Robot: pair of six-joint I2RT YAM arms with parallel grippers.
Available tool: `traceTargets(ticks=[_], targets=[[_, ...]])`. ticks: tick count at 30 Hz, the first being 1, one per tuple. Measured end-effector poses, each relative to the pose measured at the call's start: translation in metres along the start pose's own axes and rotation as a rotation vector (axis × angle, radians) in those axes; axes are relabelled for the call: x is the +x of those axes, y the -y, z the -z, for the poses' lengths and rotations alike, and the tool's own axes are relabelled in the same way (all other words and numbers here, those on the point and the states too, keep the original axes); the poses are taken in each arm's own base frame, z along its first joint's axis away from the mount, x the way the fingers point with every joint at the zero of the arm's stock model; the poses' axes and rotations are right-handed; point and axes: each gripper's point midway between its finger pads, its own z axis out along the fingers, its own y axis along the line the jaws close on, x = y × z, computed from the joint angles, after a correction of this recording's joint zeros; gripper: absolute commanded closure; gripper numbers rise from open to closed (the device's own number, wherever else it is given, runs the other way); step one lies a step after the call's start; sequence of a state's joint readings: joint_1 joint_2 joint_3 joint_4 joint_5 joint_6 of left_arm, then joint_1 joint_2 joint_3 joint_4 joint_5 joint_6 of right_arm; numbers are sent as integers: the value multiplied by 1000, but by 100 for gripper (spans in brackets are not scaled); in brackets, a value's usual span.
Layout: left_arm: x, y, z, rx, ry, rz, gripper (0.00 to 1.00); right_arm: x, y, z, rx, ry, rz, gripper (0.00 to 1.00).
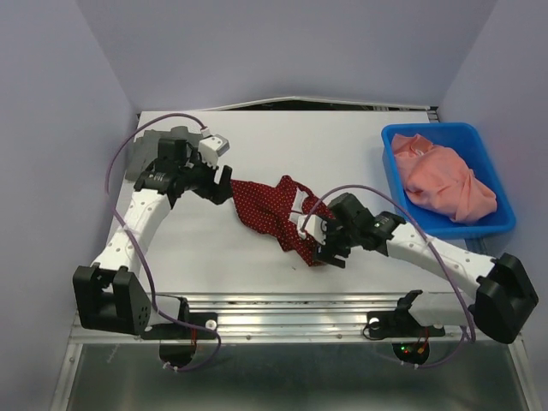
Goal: Fold and stack the skirts
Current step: Flatten the skirt out
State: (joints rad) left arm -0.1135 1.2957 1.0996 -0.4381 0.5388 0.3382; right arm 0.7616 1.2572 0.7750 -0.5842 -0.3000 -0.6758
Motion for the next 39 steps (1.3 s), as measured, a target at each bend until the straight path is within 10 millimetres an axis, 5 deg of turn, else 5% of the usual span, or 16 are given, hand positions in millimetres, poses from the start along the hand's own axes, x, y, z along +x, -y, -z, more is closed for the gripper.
traceTargets(ticks=[6,10,14,19,22,32,39], targets=[[-3,33,-19,97,-38,-108,16,-57,33,56,193,172,-127,31],[-10,34,-39,120,-51,-83,25,-81,52,77,248,255,-268,36],[-9,47,-61,182,-67,-21,32,-70,80,68,251,241,-505,43],[0,104,-85,348,-107,43,35,-19,130,41,226,175,-932,46],[6,127,-96,423,-138,83,36,-2,139,28,193,158,-1093,46],[43,128,-142,453,-290,248,41,-36,138,23,68,269,-1193,46],[32,140,-151,480,-283,236,42,-38,139,8,13,276,-1241,47]])
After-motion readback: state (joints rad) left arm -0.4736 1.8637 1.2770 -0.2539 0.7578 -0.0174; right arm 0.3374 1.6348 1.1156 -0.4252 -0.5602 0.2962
